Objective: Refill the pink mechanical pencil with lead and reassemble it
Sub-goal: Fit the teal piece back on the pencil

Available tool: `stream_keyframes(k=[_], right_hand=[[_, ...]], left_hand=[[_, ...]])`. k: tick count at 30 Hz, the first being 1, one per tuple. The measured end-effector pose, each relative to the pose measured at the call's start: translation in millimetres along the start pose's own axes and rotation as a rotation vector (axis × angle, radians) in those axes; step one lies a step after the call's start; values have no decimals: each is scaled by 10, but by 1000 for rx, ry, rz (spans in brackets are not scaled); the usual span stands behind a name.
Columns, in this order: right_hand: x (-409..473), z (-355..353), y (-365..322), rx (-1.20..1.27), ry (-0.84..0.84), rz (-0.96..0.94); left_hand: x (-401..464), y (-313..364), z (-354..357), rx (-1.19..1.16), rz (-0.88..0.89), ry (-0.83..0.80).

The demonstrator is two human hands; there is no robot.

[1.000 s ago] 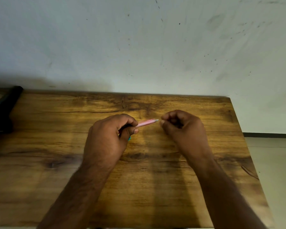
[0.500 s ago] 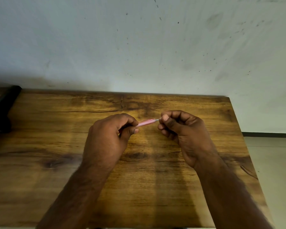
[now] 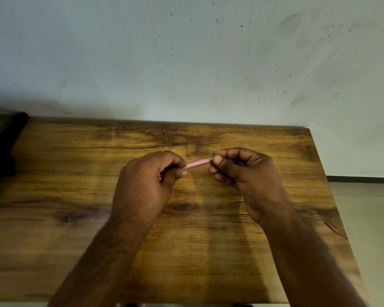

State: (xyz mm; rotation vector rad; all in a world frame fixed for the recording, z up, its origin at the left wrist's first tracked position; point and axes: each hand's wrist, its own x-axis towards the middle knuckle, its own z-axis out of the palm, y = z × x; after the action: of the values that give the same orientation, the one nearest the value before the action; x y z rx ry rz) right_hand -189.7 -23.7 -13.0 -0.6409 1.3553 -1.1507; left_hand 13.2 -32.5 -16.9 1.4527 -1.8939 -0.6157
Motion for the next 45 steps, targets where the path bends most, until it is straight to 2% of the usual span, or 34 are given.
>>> stream_keyframes(k=[12, 21, 26, 32, 37, 45], right_hand=[[-2, 20, 19, -2, -8, 9], [-36, 207, 114, 24, -56, 28], [-38, 233, 167, -29, -22, -11], [-25, 197, 158, -18, 38, 24], [-2, 154, 160, -37, 19, 69], [5, 150, 167, -316, -9, -6]], left_hand=[[0, 23, 19, 24, -20, 5], [-14, 150, 159, -75, -228, 100], [-50, 215, 221, -68, -236, 57], [-53, 243, 264, -197, -203, -83], [-43, 181, 251, -256, -274, -151], [-21, 127, 214, -174, -284, -193]])
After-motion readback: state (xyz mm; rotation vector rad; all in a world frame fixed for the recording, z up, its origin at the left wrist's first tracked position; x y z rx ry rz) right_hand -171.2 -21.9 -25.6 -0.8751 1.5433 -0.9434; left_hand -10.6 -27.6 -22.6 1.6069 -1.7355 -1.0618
